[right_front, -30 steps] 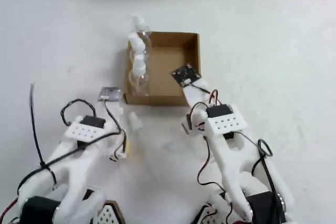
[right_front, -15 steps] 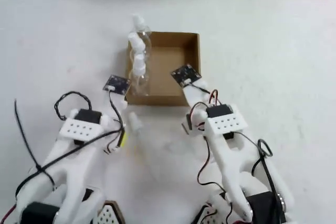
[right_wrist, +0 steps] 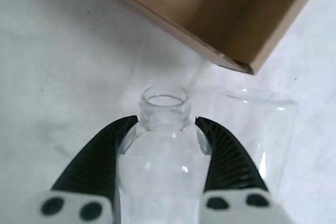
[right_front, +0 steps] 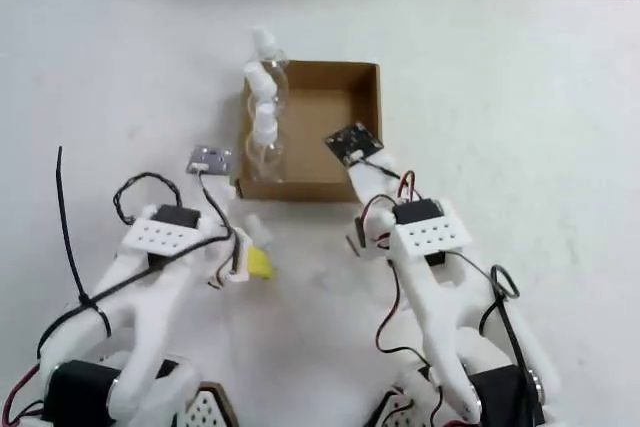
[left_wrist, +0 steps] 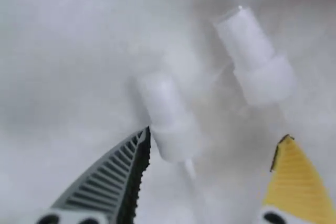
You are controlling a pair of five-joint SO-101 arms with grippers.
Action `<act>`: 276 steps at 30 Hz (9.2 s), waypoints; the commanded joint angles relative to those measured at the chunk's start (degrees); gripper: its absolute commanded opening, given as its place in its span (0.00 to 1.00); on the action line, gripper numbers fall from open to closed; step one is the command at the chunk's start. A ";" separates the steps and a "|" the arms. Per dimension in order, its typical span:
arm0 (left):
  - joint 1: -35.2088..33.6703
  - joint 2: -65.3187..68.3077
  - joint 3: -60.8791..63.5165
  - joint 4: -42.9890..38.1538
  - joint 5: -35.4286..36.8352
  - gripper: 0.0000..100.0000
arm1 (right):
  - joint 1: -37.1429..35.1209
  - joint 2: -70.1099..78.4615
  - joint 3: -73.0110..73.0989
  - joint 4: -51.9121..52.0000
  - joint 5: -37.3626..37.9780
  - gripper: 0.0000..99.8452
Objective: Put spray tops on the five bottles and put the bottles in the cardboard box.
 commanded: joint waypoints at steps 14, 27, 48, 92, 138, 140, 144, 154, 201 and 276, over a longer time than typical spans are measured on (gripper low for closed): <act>-2.59 -0.13 -3.34 0.09 4.92 0.21 | 0.31 -1.89 -0.53 -0.84 1.32 0.02; -0.04 4.97 -2.81 -3.16 6.15 0.23 | 0.22 -1.89 -0.53 -0.84 1.32 0.02; 0.31 10.95 -8.62 0.70 -0.09 0.02 | 0.40 -2.33 -0.53 -0.84 1.41 0.02; -7.08 -9.19 5.19 -13.36 -0.09 0.02 | 6.02 -44.09 25.14 -52.53 -21.19 0.01; 10.24 -45.49 -30.42 -34.99 0.44 0.02 | -20.79 -82.07 44.48 -20.26 -22.24 0.02; 13.93 -45.32 -30.95 -34.73 0.44 0.02 | -20.70 -82.07 44.48 -20.26 -22.15 0.02; 17.71 -40.75 -31.21 -35.52 0.26 0.02 | -20.53 -82.07 44.48 -20.26 -22.15 0.02; 18.15 -37.32 -28.04 -36.84 0.53 0.02 | -20.35 -82.07 44.48 -20.26 -22.07 0.02; 23.69 -52.26 0.00 -42.29 0.53 0.02 | -20.26 -81.98 44.48 -20.18 -21.98 0.02; 28.09 -84.00 27.69 -24.44 2.90 0.29 | -19.03 -82.07 44.48 -20.26 -21.89 0.02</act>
